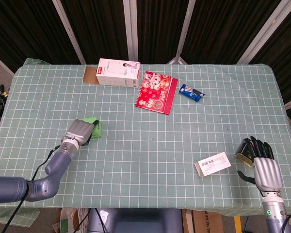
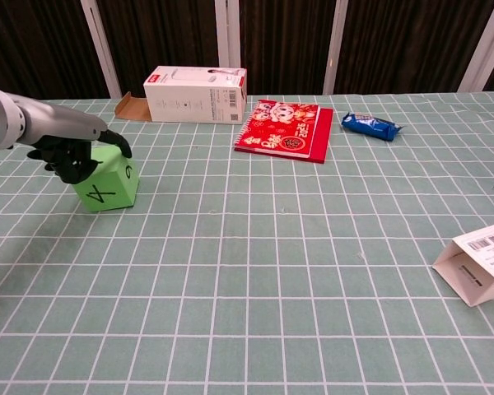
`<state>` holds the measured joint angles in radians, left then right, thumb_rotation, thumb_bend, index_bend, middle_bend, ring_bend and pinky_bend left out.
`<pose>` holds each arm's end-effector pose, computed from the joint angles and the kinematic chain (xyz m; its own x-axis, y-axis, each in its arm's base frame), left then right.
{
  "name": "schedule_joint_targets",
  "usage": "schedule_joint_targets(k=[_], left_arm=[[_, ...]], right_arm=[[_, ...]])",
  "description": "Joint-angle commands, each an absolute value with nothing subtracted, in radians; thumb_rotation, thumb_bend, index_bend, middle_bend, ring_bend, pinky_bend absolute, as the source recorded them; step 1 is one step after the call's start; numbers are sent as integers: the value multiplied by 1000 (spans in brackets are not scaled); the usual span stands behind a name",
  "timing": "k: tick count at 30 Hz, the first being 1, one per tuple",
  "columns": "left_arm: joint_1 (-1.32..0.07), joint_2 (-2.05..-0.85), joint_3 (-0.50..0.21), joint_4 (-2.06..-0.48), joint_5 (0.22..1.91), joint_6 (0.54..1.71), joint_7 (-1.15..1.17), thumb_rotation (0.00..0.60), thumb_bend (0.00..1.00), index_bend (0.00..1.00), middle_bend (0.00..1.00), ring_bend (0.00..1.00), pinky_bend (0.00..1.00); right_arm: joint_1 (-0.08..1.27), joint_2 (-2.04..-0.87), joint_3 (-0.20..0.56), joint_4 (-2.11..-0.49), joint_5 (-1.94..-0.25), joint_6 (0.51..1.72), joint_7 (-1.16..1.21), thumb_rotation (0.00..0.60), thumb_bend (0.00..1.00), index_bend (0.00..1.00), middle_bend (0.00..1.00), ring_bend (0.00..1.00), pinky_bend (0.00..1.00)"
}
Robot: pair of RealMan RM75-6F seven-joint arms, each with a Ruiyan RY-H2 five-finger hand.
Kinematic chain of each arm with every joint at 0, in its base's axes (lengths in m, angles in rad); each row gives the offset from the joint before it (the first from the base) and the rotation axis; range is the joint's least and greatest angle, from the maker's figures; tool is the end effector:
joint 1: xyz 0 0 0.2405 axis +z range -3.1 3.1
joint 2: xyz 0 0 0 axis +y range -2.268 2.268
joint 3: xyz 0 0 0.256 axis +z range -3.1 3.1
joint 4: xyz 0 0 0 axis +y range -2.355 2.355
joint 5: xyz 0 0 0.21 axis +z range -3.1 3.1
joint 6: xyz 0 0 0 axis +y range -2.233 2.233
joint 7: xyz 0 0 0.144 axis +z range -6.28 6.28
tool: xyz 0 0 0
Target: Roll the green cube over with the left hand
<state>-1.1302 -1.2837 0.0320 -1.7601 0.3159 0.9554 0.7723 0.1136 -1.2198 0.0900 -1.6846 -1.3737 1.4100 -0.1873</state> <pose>-0.1404 0.3602 0.0312 0.6779 0.4584 0.5748 0.7206 -0.2594 -0.6430 -0.2974 -0.1949 0.1212 0.3891 -0.0581 0.9194 -0.9175 0.0654 0.3924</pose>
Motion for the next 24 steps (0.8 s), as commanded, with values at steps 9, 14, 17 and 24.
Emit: schedule_joint_targets(k=[9,14,17,24], left_arm=[[-1135,-1289,15,-1714,266,946,768,600,912,126,823,749,822],[-1135,-1296,22,-1702,260,946,781,600,913,126,823,749,822],[-1131,-1292,22,-1701,260,948,780,600,913,126,823,749,822],[-1126,-1277,22,-1702,251,949,779,600,913,126,823,749,822]], right_arm=[[118,-1227,89,-1681,-1363,1399,-202,600,186,76,14,0,17],[117,-1227,90,-1682,-1361,1402,-201,600,185,76,14,0,18],[117,-1227,89,-1682,-1361,1402,-202,600,186,76,14,0,18],[118,-1227,90,-1682,-1359,1401,-200,600,185,76,14,0,18]])
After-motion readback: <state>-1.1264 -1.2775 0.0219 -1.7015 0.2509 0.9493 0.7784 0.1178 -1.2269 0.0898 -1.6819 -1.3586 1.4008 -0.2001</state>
